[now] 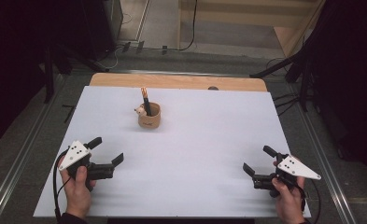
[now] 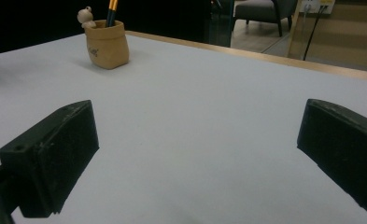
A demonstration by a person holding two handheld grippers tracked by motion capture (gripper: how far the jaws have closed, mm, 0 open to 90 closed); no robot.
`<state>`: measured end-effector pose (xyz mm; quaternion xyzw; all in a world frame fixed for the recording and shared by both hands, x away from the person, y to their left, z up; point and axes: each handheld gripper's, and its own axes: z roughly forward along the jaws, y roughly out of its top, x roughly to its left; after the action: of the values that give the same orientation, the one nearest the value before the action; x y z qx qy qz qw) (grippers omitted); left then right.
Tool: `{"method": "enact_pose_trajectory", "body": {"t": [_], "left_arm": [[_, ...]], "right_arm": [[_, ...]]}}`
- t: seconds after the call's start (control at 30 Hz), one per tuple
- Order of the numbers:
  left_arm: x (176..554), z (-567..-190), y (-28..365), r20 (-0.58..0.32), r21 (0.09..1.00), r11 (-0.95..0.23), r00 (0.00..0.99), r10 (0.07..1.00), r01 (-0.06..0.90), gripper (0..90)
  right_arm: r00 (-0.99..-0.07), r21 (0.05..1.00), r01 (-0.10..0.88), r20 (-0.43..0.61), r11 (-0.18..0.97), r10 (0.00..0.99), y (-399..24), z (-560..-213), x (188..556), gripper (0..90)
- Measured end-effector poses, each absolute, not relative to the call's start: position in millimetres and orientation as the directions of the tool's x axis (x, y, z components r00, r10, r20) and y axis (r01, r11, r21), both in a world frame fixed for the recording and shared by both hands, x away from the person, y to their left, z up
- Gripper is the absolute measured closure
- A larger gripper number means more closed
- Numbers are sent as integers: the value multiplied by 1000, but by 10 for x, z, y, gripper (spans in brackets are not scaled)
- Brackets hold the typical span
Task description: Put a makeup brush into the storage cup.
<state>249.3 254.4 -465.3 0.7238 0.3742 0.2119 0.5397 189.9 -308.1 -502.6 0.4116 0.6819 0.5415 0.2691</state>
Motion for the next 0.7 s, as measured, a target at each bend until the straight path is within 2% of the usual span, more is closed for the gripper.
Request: {"method": "enact_pose_trajectory", "body": {"t": [0.23,0.7], "left_arm": [[2447,-4666,2595,-72,939,-158,623,779,306,0],[2373,-4690,2701,-75,936,-158,614,786,316,0]], "right_arm": [[-512,960,270,79,72,855,-3093,-5021,1901,0],[-509,960,270,75,76,858,-3098,-5021,1887,0]]}}
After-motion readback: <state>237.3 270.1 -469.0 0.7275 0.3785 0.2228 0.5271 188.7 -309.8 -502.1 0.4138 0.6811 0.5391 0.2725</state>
